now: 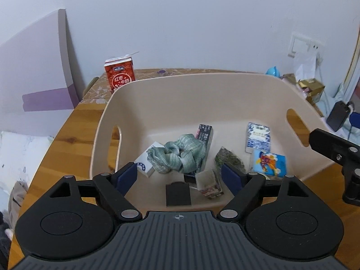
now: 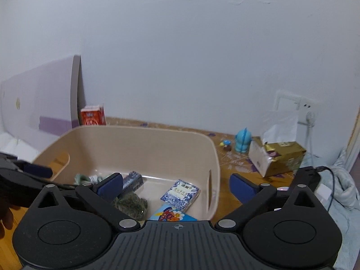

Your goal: Organize objects

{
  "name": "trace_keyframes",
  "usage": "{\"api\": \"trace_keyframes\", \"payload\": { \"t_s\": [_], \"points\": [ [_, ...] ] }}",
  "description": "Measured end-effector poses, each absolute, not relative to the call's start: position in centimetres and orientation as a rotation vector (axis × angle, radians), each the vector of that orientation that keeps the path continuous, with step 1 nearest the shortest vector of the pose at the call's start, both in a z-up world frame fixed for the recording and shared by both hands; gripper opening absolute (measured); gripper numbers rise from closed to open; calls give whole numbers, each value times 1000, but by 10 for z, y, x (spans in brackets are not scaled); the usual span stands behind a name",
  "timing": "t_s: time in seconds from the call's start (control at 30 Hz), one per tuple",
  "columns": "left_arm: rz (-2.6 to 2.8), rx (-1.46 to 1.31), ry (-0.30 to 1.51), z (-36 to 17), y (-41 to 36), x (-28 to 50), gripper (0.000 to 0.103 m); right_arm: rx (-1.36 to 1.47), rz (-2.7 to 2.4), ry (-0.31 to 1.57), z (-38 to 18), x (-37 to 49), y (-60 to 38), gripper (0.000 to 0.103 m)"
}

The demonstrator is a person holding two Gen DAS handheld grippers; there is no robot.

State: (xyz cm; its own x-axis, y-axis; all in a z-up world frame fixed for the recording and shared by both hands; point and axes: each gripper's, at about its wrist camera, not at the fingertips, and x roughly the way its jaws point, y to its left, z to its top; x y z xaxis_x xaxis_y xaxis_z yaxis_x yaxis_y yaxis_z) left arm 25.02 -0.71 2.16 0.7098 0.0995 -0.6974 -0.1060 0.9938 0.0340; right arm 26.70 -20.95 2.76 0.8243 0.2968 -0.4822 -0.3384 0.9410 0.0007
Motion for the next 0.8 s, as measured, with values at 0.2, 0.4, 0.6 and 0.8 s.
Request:
{"api": "trace_keyframes", "payload": {
  "t_s": [0.2, 0.4, 0.6, 0.8],
  "points": [
    [114, -16, 704, 44, -11, 211, 87, -55, 316, 459, 44, 231, -224, 103],
    [119, -9, 669, 60, -15, 168, 89, -76, 299, 417, 57, 186, -235, 103],
    [92, -1, 646, 71, -23, 126, 89, -34, 341, 443, 60, 153, -251, 103],
    [68, -22, 634, 73, -30, 89, 90, -27, 346, 467, 56, 121, -260, 103]
  ]
}}
